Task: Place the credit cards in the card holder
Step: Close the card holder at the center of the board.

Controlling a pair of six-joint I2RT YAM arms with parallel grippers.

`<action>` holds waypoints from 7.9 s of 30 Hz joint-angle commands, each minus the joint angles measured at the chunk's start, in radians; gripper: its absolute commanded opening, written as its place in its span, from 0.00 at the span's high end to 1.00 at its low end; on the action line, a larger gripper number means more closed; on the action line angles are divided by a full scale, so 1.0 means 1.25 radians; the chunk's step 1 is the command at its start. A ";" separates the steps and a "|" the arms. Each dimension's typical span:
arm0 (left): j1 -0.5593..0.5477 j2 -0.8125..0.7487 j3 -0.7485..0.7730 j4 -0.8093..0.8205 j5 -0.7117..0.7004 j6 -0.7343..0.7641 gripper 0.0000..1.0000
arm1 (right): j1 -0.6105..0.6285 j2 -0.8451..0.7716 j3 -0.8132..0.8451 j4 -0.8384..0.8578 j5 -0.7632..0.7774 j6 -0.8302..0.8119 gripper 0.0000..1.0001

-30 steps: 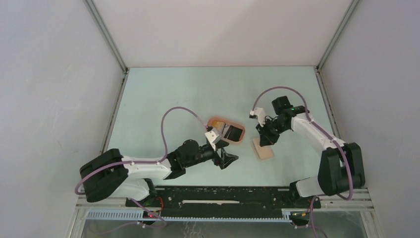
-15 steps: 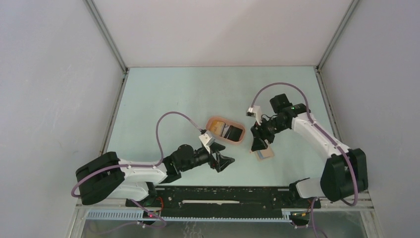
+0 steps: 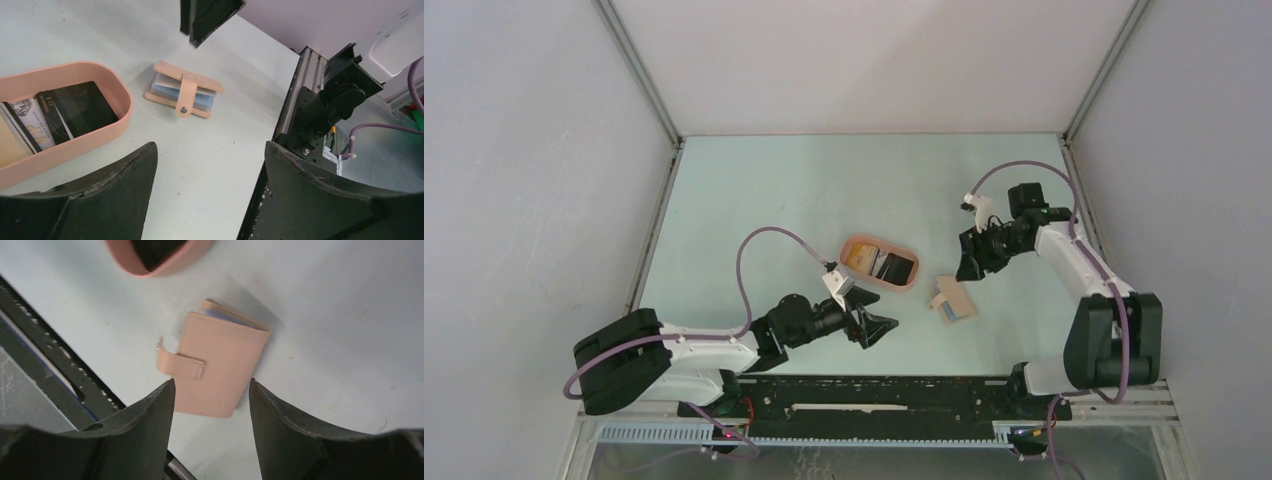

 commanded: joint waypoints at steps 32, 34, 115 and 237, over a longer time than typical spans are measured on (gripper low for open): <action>-0.038 0.158 -0.051 0.289 -0.021 -0.140 0.18 | 0.216 0.254 -0.014 0.068 0.206 0.062 0.65; -0.038 0.181 -0.057 0.314 -0.042 -0.180 0.19 | 0.220 0.238 -0.014 0.062 0.182 0.049 0.67; -0.039 0.564 0.132 0.118 -0.275 -0.648 0.80 | 0.152 0.409 0.071 -0.104 -0.192 0.030 0.65; 0.111 0.545 0.618 -0.215 0.334 0.059 0.62 | -0.112 0.316 0.217 -0.081 0.056 -0.099 0.68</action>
